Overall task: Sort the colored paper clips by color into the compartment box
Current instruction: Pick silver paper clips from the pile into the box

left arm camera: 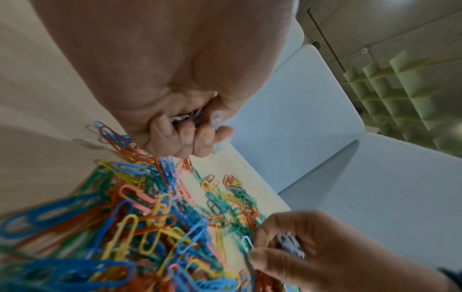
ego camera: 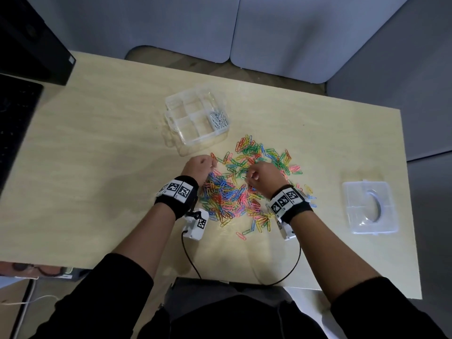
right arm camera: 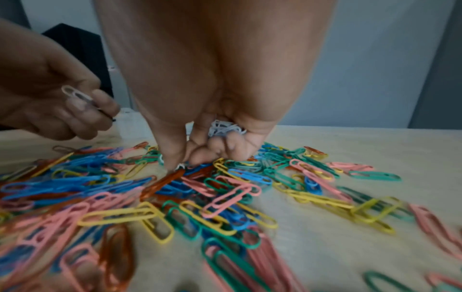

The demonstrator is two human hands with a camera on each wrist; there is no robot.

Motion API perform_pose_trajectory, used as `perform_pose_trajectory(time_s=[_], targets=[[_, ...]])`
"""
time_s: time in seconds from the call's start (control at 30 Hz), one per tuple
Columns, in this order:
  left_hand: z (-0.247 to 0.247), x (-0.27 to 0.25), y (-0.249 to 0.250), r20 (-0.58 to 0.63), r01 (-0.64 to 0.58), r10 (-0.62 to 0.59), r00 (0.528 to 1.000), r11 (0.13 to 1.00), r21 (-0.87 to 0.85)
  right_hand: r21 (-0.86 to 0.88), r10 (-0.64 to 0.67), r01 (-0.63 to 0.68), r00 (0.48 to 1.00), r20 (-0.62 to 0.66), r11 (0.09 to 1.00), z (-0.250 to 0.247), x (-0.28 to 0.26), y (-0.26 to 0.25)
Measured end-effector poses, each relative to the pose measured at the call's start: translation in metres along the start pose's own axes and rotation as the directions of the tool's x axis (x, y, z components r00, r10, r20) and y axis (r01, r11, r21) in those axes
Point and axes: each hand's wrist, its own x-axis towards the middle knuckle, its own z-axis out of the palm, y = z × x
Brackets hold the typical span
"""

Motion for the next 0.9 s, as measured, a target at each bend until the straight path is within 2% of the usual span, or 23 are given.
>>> perform_pose_trajectory(time_s=[0.1,0.17,0.27,0.4,0.47,0.57,0.73,0.77,0.8,0.87,0.9], targets=[[0.000,0.000,0.014,0.115,0.158,-0.128,0.985,0.937,-0.312,0.121,0.023,-0.020,0.999,-0.025,0.992,-0.003,-0.003,0.008],[-0.001,0.003,0.016,0.169,0.222,-0.164,0.972,0.875,-0.430,0.256,0.060,-0.043,0.997,-0.056,0.966,-0.008,-0.006,0.013],[0.003,0.003,0.020,0.168,0.274,-0.220,0.961,0.845,-0.460,0.430,0.092,-0.079,0.996,-0.009,0.899,-0.016,-0.008,0.021],[0.009,-0.002,0.027,0.123,0.288,-0.261,0.958,0.896,-0.338,0.482,0.065,-0.145,0.982,0.178,0.864,-0.025,-0.007,0.032],[0.010,-0.002,0.023,0.167,0.320,-0.277,0.946,0.870,-0.375,0.617,0.072,-0.226,0.962,0.265,0.754,-0.028,-0.009,0.031],[0.009,-0.002,0.017,0.218,0.348,-0.274,0.937,0.800,-0.490,0.774,0.100,-0.373,0.920,0.378,0.511,-0.032,-0.012,0.025],[0.007,0.000,0.015,0.273,0.374,-0.257,0.927,0.684,-0.626,0.848,0.081,-0.393,0.917,0.391,0.354,-0.033,-0.001,0.018],[0.004,0.003,0.016,0.268,0.359,-0.241,0.933,0.683,-0.636,0.853,0.094,-0.397,0.916,0.389,0.339,-0.036,0.005,0.014],[0.000,0.006,0.020,0.258,0.335,-0.217,0.941,0.683,-0.649,0.845,0.110,-0.394,0.918,0.381,0.361,-0.041,0.011,0.010],[-0.011,0.016,0.034,0.212,0.274,-0.175,0.961,0.690,-0.670,0.797,0.133,-0.369,0.927,0.350,0.478,-0.054,0.028,-0.001],[-0.016,0.024,0.045,0.160,0.218,-0.149,0.976,0.729,-0.649,0.757,0.151,-0.350,0.935,0.322,0.551,-0.062,0.038,-0.007]])
